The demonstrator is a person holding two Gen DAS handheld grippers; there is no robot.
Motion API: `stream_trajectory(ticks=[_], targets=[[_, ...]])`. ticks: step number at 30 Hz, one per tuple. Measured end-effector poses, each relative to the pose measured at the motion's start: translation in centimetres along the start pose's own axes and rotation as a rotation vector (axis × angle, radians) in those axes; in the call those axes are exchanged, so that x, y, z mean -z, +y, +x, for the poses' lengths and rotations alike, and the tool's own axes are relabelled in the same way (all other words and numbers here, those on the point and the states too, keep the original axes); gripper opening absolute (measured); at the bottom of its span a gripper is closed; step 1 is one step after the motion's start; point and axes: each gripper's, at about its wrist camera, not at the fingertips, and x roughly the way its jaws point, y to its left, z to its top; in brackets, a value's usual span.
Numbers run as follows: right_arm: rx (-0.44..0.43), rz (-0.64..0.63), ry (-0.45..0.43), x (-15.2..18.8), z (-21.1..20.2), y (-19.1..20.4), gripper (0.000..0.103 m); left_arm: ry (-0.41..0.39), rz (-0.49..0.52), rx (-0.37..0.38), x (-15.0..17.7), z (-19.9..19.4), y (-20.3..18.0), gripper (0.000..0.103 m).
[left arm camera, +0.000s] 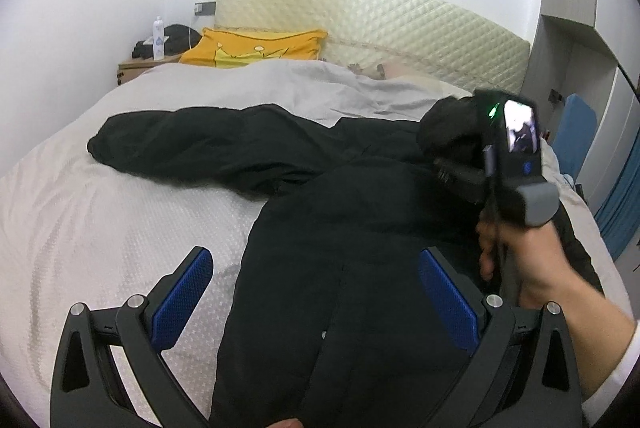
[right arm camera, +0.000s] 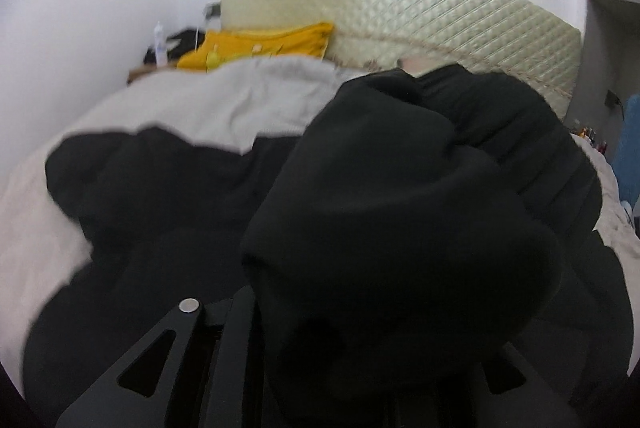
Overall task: Fold large clothes
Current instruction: 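Lay the sleeve across the jacket body and open the right tool, then withdraw the right tool from the folded sleeve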
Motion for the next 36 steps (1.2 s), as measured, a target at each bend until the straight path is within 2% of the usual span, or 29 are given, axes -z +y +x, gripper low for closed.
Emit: stream_trajectory(ticks=[3, 4, 5, 7, 8, 11, 16, 20, 25, 34, 36], targets=[[-0.009, -0.048, 0.028, 0.3, 0.3, 0.8, 0.030, -0.003, -0.004, 0.004, 0.0, -0.1, -0.1, 0.102], [-0.014, -0.077, 0.030, 0.2, 0.1, 1.3, 0.042, -0.005, -0.004, 0.004, -0.1, -0.1, -0.2, 0.102], [-0.021, -0.095, 0.031, 0.6, -0.1, 1.7, 0.059, -0.007, -0.003, 0.004, 0.0, -0.2, -0.2, 0.102], [-0.054, -0.129, 0.014, 0.7, -1.1, 2.5, 0.074, -0.007, -0.002, 0.003, 0.0, -0.2, -0.3, 0.102], [-0.068, -0.129, 0.007, 1.1, -1.7, 2.7, 0.077, -0.006, -0.001, 0.003, 0.0, -0.2, -0.3, 0.102], [-0.108, -0.103, 0.009, 1.5, -2.9, 2.5, 0.077, -0.015, 0.013, -0.004, -0.2, -0.7, -0.6, 0.102], [-0.115, -0.056, -0.008, 1.4, -4.9, 0.9, 0.077, -0.037, 0.032, 0.000, -0.9, -2.0, -1.2, 0.102], [-0.108, -0.025, -0.054, -0.7, -6.4, -0.2, 0.077, -0.061, 0.040, -0.006, -2.2, -3.3, -1.7, 0.102], [-0.104, 0.068, -0.131, -3.1, -10.9, -2.9, 0.077, -0.097, 0.061, -0.032, -4.2, -6.0, -2.7, 0.102], [-0.020, 0.088, -0.240, -5.3, -20.3, -7.1, 0.077, -0.121, 0.108, 0.024, -6.2, -10.5, -6.2, 0.102], [0.036, 0.109, -0.246, -5.3, -22.4, -8.2, 0.077, -0.121, 0.112, 0.042, -6.2, -11.3, -7.1, 0.102]])
